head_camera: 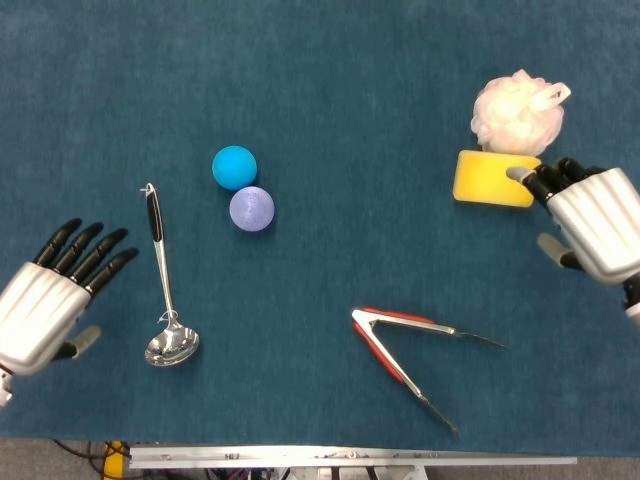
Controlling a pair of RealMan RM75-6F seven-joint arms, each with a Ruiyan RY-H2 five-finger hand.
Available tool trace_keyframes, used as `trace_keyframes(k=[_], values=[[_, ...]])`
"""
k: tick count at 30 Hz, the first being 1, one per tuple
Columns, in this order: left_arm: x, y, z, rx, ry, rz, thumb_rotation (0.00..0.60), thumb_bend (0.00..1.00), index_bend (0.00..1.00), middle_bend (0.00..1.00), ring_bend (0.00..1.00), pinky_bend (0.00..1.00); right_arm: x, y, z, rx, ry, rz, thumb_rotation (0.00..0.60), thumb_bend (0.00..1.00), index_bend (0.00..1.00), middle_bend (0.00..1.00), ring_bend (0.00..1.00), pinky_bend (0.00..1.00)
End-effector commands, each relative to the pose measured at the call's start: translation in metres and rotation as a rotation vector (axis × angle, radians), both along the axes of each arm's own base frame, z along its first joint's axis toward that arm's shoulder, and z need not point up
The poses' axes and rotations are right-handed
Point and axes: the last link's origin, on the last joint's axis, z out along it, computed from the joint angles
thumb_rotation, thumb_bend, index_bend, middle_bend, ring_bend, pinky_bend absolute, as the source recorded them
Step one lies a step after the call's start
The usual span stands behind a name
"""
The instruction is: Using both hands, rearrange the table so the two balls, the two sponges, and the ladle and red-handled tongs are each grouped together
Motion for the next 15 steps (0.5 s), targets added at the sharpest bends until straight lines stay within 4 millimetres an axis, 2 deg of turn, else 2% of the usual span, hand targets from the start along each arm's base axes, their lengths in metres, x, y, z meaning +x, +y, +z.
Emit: trace_keyframes(k=[1, 15], values=[[0.001, -0.006, -0.003, -0.021, 0.013, -0.005, 0.600, 0.22, 0.09, 0.06, 0.02, 0.05, 0.000, 0.000, -0.001, 0.005, 0.001, 0.002, 0.600, 0.20, 0.25, 0.41, 0.34, 0.64], [0.000, -0.039, -0.028, -0.109, 0.043, 0.075, 0.600, 0.22, 0.09, 0.05, 0.02, 0.05, -0.005, -0.003, -0.003, 0.018, 0.003, -0.004, 0.600, 0.20, 0.25, 0.41, 0.34, 0.64]])
